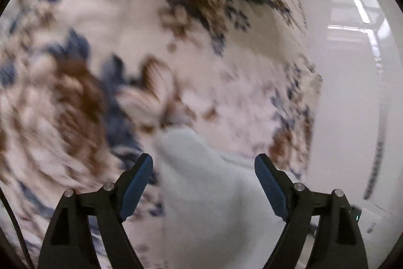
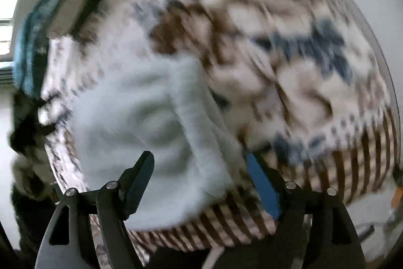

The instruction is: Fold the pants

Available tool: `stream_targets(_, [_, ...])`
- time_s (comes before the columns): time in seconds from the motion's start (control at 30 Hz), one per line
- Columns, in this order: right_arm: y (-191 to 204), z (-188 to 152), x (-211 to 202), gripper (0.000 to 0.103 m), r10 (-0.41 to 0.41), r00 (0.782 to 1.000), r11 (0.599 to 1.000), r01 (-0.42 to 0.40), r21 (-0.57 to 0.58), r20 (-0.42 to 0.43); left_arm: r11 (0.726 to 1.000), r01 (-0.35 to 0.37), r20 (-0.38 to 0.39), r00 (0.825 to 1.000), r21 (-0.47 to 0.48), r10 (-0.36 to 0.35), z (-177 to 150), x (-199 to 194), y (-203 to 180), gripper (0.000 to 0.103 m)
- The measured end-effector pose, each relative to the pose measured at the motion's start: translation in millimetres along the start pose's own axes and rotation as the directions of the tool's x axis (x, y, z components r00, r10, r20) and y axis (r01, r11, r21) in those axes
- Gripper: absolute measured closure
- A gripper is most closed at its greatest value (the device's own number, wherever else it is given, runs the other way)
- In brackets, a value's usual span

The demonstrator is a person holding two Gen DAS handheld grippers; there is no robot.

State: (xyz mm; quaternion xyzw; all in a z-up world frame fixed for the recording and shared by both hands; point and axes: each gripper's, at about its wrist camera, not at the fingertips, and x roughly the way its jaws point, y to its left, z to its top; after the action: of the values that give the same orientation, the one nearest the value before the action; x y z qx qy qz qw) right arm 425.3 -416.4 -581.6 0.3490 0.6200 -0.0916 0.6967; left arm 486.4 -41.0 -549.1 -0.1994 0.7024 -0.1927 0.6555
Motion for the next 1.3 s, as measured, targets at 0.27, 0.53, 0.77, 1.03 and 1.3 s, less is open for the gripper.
stream_targets(0.27, [15, 53, 74, 0.026, -0.013, 1.0, 0.997, 0.013, -0.08, -0.002, 0.971, -0.19, -0.016, 0.981, 0.143, 0.194, 19, 57, -2, 0.016])
stream_targets(0.53, [16, 60, 77, 0.016, 0.026, 0.997, 0.999, -0.029, -0.038, -0.069, 0.989, -0.087, 0.06, 0.995, 0.116, 0.08, 5, 22, 4, 0.014])
stream_targets(0.77, [-10, 40, 73, 0.006, 0.174, 0.98, 0.964, -0.19, -0.186, -0.099, 0.988, 0.143, 0.163, 0.975, 0.051, -0.15, -74, -19, 9, 0.001])
stream_targets(1.03, [-40, 40, 147, 0.002, 0.543, 0.762, 0.813, -0.583, -0.009, -0.352, 0.983, 0.184, 0.217, 0.959, 0.019, -0.183, -111, 3, 4, 0.001])
stream_targets(1.3, [-2, 27, 170, 0.0, 0.475, 0.756, 0.793, -0.589, -0.152, -0.449, 0.975, 0.216, 0.213, 0.951, 0.052, -0.223, -116, -6, -3, 0.001])
